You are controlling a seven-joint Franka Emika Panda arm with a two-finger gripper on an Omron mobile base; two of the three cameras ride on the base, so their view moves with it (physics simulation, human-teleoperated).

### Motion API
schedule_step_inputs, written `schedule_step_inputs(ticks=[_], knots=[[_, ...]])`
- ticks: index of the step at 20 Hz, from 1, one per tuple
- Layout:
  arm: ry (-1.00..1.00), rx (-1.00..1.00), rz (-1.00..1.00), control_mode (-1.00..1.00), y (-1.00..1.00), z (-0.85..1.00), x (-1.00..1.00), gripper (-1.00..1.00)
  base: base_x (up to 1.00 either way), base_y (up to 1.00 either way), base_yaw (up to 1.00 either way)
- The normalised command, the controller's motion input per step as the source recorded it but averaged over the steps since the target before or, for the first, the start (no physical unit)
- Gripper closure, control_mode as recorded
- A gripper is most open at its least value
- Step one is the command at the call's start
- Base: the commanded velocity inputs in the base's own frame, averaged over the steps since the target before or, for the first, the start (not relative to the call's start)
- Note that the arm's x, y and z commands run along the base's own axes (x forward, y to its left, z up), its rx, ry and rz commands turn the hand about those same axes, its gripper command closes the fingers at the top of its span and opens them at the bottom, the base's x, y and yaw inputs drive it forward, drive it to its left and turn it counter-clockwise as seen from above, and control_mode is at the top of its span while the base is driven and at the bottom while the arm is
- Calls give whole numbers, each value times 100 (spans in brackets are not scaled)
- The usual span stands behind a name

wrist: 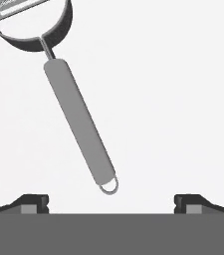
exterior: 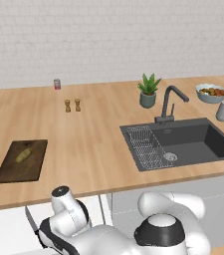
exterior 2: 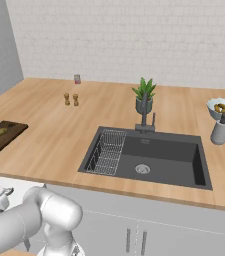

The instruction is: Place the appropriate cutting tool for cutting the potato skin on the cutting board.

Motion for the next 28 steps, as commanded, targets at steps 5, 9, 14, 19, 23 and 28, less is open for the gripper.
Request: schedule_step_inputs(ticks=[5, 9, 14, 19, 23, 28], knots=[[0, -2, 1, -100, 1, -13, 20, -100, 0, 0, 0], [0, -4, 2, -100, 4, -13, 30, -100, 0, 0, 0], [1, -6, 2, -100, 29, -28, 17, -100, 0, 0, 0], [0, -5, 3, -100, 15, -17, 6, -100, 0, 0, 0], [0, -2, 4, -100, 0, -15, 1, -100, 0, 0, 0], [0, -1, 3, -100, 0, -43, -33, -100, 0, 0, 0]])
